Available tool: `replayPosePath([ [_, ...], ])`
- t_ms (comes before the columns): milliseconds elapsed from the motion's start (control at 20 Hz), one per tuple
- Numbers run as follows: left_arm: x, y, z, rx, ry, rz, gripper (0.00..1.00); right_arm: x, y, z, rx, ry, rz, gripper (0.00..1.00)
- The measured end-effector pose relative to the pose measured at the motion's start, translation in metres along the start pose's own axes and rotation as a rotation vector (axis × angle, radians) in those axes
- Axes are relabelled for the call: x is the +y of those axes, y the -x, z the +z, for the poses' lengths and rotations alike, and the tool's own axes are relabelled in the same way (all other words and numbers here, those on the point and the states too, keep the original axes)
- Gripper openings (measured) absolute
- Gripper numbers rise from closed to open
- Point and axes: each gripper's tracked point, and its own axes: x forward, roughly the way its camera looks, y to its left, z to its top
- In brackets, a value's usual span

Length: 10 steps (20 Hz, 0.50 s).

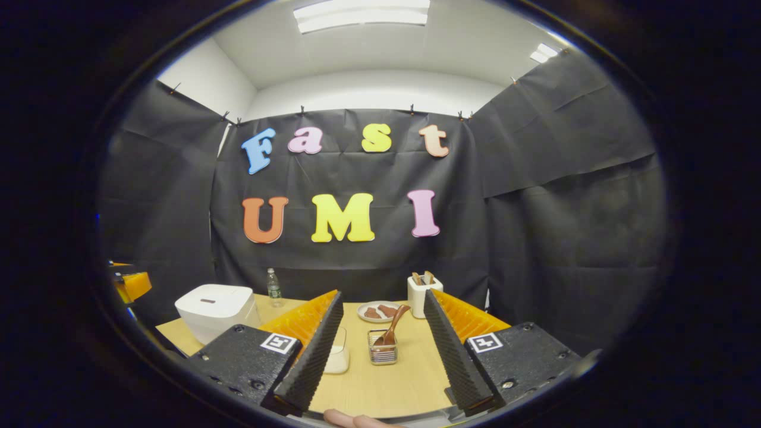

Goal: Close the left gripper, press the button to open the rice cooker; take a wooden spoon from the chopstick holder with the right hand, scoop a spoonful of rice and pour it into the rice cooker, then put the wooden spoon back into the chopstick holder.

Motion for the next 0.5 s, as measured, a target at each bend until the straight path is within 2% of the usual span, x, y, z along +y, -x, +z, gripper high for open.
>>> replayPosePath([
  [300, -0.0026, 0.0034, -0.0047, -0.007, 0.018, -0.027, 0.94, 0.0089, 0.0022, 0.0003, 0.000, -0.019, 0.035, 0.88],
  [500, 0.0022, 0.0029, -0.0088, -0.010, 0.010, -0.015, 0.94, 0.0119, 0.0012, -0.0045, 0.005, -0.025, 0.040, 0.89],
])
